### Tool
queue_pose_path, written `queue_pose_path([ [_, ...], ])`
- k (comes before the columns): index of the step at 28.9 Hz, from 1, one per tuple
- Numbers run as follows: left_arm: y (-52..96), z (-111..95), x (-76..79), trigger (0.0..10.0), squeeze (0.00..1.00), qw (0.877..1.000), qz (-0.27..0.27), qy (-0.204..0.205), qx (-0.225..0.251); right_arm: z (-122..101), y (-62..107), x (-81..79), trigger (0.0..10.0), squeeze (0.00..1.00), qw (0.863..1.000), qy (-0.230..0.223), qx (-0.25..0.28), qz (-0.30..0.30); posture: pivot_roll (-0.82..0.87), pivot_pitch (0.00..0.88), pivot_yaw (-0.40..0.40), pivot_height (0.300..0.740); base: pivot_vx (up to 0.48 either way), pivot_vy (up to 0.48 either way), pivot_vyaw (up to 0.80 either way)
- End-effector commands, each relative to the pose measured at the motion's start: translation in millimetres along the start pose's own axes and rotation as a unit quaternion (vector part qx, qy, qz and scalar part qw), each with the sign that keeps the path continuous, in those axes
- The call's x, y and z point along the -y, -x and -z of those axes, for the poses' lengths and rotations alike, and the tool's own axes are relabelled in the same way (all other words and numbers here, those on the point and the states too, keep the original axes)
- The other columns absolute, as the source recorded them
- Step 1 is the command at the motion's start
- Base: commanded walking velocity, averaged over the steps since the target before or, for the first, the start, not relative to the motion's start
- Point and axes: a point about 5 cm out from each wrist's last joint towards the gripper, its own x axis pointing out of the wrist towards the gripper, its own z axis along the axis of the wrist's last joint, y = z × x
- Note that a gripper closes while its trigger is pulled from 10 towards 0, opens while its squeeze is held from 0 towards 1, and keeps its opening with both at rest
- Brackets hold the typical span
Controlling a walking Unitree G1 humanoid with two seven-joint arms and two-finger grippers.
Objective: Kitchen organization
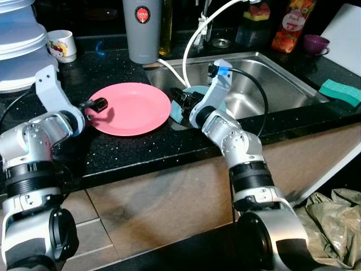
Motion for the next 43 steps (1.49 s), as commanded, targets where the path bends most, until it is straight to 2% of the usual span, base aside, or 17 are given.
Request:
queue_pose_path([
  [1, -7.0, 21.1, -5.9, 10.0, 0.00, 0.998, -0.009, 0.009, -0.054, 4.9, -2.2, 10.4, 10.0, 0.00, 0.998, -0.053, -0.010, 0.043, 0.07, 0.160, -0.014, 0.740, 0.000, 0.000, 0.00],
  [9, -9.7, 20.4, -9.0, 10.0, 0.00, 0.998, -0.009, 0.010, -0.065, 21.6, -7.2, 12.2, 10.0, 0.00, 0.986, -0.152, -0.043, 0.062, 0.07, 0.170, -0.011, 0.740, 0.000, 0.000, 0.00],
  [14, -10.8, 21.2, -10.0, 10.0, 0.00, 0.997, -0.002, 0.020, -0.074, 37.1, -13.6, -2.1, 10.0, 0.00, 0.973, -0.213, -0.076, 0.056, 0.08, 0.175, -0.014, 0.740, 0.000, 0.000, 0.00],
  [21, -10.4, 17.7, -8.3, 10.0, 0.00, 0.997, 0.012, 0.012, -0.077, 41.5, -20.2, -35.1, 10.0, 0.05, 0.974, -0.192, -0.117, -0.002, 0.08, 0.174, -0.017, 0.740, 0.000, 0.000, 0.00],
  [22, -10.3, 17.2, -8.2, 10.0, 0.00, 0.997, 0.013, 0.009, -0.077, 40.7, -21.1, -38.8, 10.0, 1.00, 0.977, -0.176, -0.116, -0.006, 0.08, 0.173, -0.020, 0.740, 0.000, 0.000, 0.00],
  [28, -9.5, 16.4, -8.4, 10.0, 0.00, 0.997, 0.016, 0.003, -0.077, 32.5, -24.6, -48.6, 10.0, 1.00, 0.984, -0.149, -0.096, -0.017, 0.08, 0.167, -0.024, 0.740, 0.000, 0.000, 0.00],
  [29, -9.4, 16.6, -8.4, 10.0, 0.00, 0.997, 0.016, 0.003, -0.078, 32.2, -24.8, -49.7, 10.0, 0.58, 0.985, -0.142, -0.096, -0.019, 0.08, 0.164, -0.026, 0.740, 0.000, 0.000, 0.00],
  [30, -9.4, 16.6, -8.4, 10.0, 0.00, 0.997, 0.016, 0.003, -0.078, 32.2, -24.8, -49.7, 10.0, 0.58, 0.985, -0.142, -0.096, -0.019, 0.08, 0.164, -0.026, 0.740, 0.000, 0.000, 0.00],
  [31, -9.3, 17.0, -8.5, 10.0, 0.00, 0.997, 0.018, 0.001, -0.078, 32.2, -25.1, -52.4, 10.0, 0.00, 0.985, -0.141, -0.098, -0.027, 0.08, 0.162, -0.028, 0.740, 0.000, 0.000, 0.00],
  [36, -8.6, 17.2, -9.0, 10.0, 0.00, 0.997, 0.021, -0.005, -0.077, 32.6, -25.3, -57.7, 10.0, 0.00, 0.981, -0.155, -0.106, -0.039, 0.08, 0.161, -0.029, 0.740, 0.000, 0.000, 0.00],
  [37, -8.5, 17.1, -9.2, 10.0, 0.00, 0.997, 0.021, -0.008, -0.077, 32.4, -25.4, -58.1, 7.8, 0.00, 0.982, -0.154, -0.105, -0.040, 0.08, 0.161, -0.029, 0.740, 0.000, 0.000, 0.00],
  [38, -8.4, 17.1, -9.4, 10.0, 0.00, 0.997, 0.020, -0.011, -0.076, 32.2, -25.5, -58.2, 7.8, 0.00, 0.982, -0.153, -0.105, -0.040, 0.08, 0.161, -0.029, 0.740, 0.000, 0.000, 0.00],
  [39, -8.3, 17.1, -9.4, 10.0, 0.00, 0.997, 0.020, -0.013, -0.076, 32.0, -25.5, -58.0, 4.2, 0.00, 0.982, -0.152, -0.105, -0.040, 0.08, 0.154, -0.030, 0.740, 0.000, 0.000, 0.00],
  [40, -8.0, 17.2, -9.4, 10.0, 0.00, 0.997, 0.020, -0.018, -0.076, 31.7, -25.7, -57.7, 3.4, 0.00, 0.982, -0.152, -0.103, -0.039, 0.08, 0.154, -0.030, 0.740, 0.000, 0.000, 0.00],
  [41, -8.0, 17.2, -9.4, 10.0, 0.00, 0.997, 0.020, -0.018, -0.076, 31.7, -25.7, -57.7, 3.4, 0.00, 0.982, -0.152, -0.103, -0.039, 0.08, 0.154, -0.030, 0.740, 0.000, 0.000, 0.00],
  [42, -7.7, 17.2, -9.4, 10.0, 0.00, 0.997, 0.020, -0.021, -0.076, 31.2, -25.7, -57.3, 0.0, 0.00, 0.982, -0.153, -0.102, -0.039, 0.08, 0.153, -0.030, 0.740, 0.000, 0.000, 0.00],
  [43, -7.4, 17.4, -9.5, 10.0, 0.00, 0.997, 0.018, -0.027, -0.076, 30.5, -25.7, -56.5, 0.0, 0.00, 0.982, -0.155, -0.100, -0.039, 0.08, 0.153, -0.030, 0.740, 0.000, 0.000, 0.00],
])
